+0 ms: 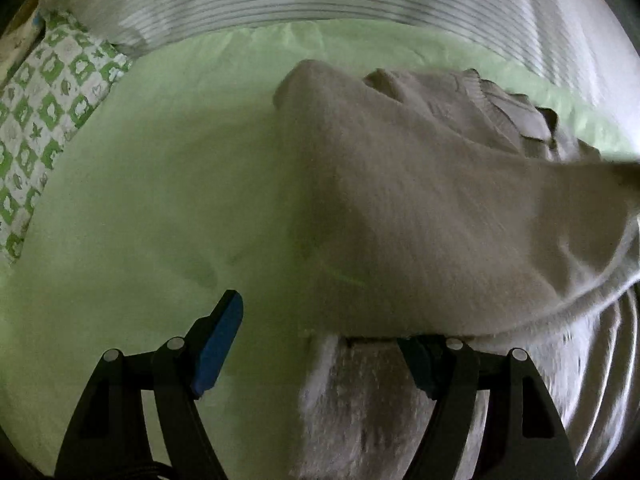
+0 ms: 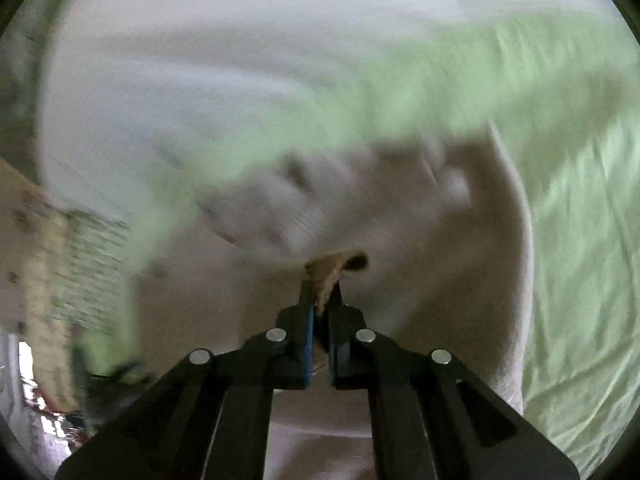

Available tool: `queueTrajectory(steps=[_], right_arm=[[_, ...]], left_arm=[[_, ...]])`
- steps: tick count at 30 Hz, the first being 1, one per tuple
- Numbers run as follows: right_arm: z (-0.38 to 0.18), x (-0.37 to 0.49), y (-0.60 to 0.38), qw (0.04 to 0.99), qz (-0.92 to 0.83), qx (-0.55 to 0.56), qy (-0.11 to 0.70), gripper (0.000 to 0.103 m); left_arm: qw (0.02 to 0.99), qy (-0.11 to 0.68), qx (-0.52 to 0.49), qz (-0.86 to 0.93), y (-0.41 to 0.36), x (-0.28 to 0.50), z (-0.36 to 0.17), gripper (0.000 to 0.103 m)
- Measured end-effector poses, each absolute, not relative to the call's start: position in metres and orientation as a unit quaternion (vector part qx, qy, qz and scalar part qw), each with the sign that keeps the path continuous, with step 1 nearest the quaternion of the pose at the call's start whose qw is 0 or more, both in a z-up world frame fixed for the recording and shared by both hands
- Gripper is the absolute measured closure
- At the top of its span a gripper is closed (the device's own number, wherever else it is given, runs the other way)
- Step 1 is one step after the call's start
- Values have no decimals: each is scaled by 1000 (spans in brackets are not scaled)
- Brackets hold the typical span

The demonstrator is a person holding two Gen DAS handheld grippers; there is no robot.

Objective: Fold small clothes

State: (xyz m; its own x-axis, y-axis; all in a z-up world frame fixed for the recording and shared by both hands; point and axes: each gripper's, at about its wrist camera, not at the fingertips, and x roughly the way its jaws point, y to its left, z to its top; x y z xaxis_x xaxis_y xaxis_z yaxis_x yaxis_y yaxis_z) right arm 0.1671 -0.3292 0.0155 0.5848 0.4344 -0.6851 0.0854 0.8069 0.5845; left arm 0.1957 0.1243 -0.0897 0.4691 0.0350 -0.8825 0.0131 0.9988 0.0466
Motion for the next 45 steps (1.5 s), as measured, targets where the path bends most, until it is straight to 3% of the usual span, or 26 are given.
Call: queueTrajectory(steps=[4, 6, 11, 15, 34, 36, 39, 41, 45], right_arm=[[89, 130, -362, 869, 125, 325, 351, 97], [99, 111, -381, 876, 116, 326, 336, 97], [23, 107, -391, 846, 57, 304, 435, 97], [-20, 98, -393, 829, 25, 306, 467, 97], [-25, 96, -388, 843, 14, 228, 486, 97], [-34, 99, -382, 831, 4, 195, 520, 92], [-21, 92, -384, 838, -21, 183, 513, 73], [-4, 90, -380, 851, -32, 171, 495, 54], [31, 110, -343, 873, 50, 170, 455, 52]], left_arm=[[861, 507, -10, 37, 134, 196, -85, 29], [863, 501, -41, 45, 139, 193, -82, 29], [862, 497, -68, 69, 130, 186, -83, 47], [866, 488, -86, 71, 122, 174, -78, 56], [860, 502, -85, 35, 124, 174, -92, 60], [859, 504, -79, 36, 124, 172, -94, 58], [859, 505, -79, 36, 129, 163, -92, 56], [855, 510, -85, 41, 137, 153, -90, 56], [851, 507, -135, 28, 151, 128, -76, 58]])
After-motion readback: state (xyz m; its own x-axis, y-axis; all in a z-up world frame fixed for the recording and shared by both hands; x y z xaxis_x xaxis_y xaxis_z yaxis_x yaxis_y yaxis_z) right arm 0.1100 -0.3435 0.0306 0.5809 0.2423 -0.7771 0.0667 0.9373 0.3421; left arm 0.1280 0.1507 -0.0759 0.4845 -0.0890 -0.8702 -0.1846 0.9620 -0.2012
